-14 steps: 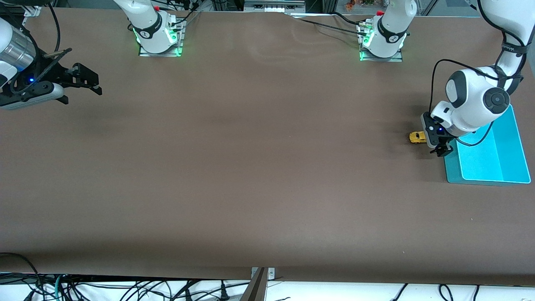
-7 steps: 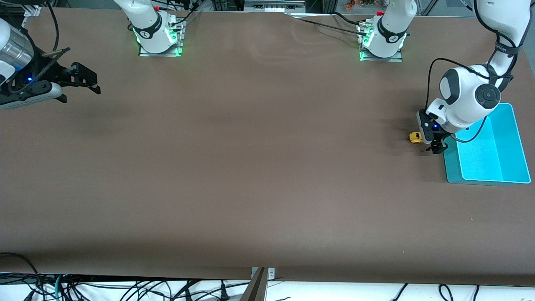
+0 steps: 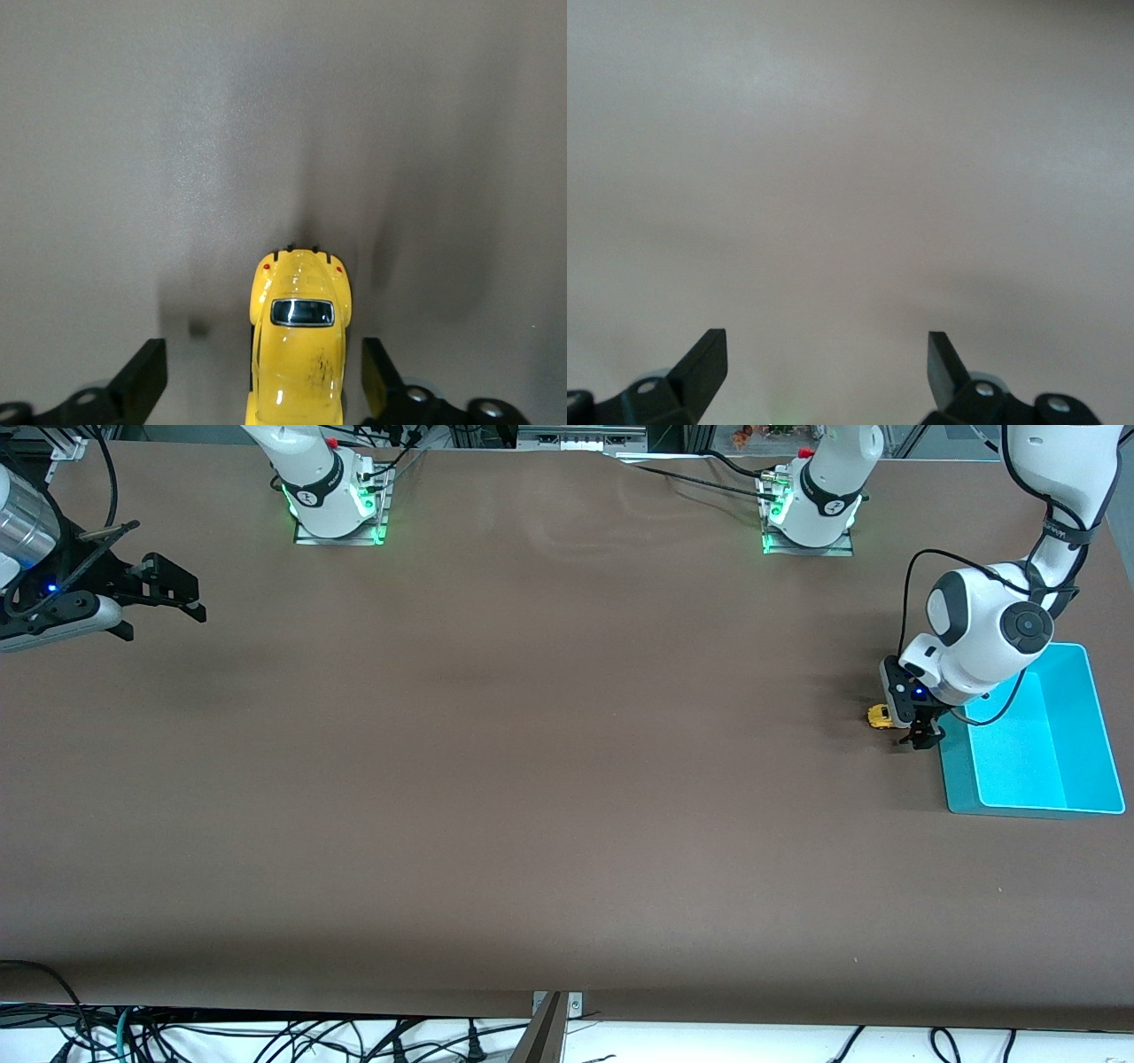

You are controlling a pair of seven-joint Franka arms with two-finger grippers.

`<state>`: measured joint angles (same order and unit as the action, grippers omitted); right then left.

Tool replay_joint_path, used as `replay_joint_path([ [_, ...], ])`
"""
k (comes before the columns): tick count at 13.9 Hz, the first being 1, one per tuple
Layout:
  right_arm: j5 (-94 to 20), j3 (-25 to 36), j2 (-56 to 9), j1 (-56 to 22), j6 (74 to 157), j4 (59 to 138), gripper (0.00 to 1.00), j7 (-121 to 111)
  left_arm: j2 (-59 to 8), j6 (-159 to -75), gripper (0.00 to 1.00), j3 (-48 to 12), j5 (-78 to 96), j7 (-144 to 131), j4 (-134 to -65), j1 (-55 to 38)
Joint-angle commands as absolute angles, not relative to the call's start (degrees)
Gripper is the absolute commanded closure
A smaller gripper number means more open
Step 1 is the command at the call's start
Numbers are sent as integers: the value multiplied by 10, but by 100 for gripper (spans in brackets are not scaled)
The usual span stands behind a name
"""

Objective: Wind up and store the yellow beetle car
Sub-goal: 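Lower the left gripper and close it on the yellow car, then lift the car with the left gripper and lower it into the tray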

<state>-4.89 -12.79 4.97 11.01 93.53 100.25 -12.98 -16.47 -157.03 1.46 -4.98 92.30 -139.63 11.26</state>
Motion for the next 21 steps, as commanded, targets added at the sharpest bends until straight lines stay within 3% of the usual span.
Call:
replay_joint_path([
  [1, -41, -128, 55, 108, 919, 993, 0, -120, -163, -1579, 63, 13, -57, 933, -1400, 120],
  [2, -41, -128, 55, 108, 913, 993, 0, -120, -160, -1579, 83, 13, -57, 932, -1399, 120],
  [4, -34, -127, 55, 108, 913, 992, 0, -121, -154, -1573, 100, 13, -55, 931, -1396, 120],
  [6, -26, -128, 55, 108, 913, 990, 0, -120, -145, -1565, 100, 12, -54, 929, -1394, 119],
  [8, -24, -128, 54, 108, 912, 976, 0, -121, -134, -1495, 100, 10, -11, 930, -1366, 109],
  [16, -16, -131, 52, 107, 912, 972, 0, -121, -132, -1196, 100, 4, 4, 935, -1164, 109],
  [21, -16, -131, 51, 107, 912, 972, 0, -121, -166, -1157, 100, 4, -2, 1040, -1086, 153],
])
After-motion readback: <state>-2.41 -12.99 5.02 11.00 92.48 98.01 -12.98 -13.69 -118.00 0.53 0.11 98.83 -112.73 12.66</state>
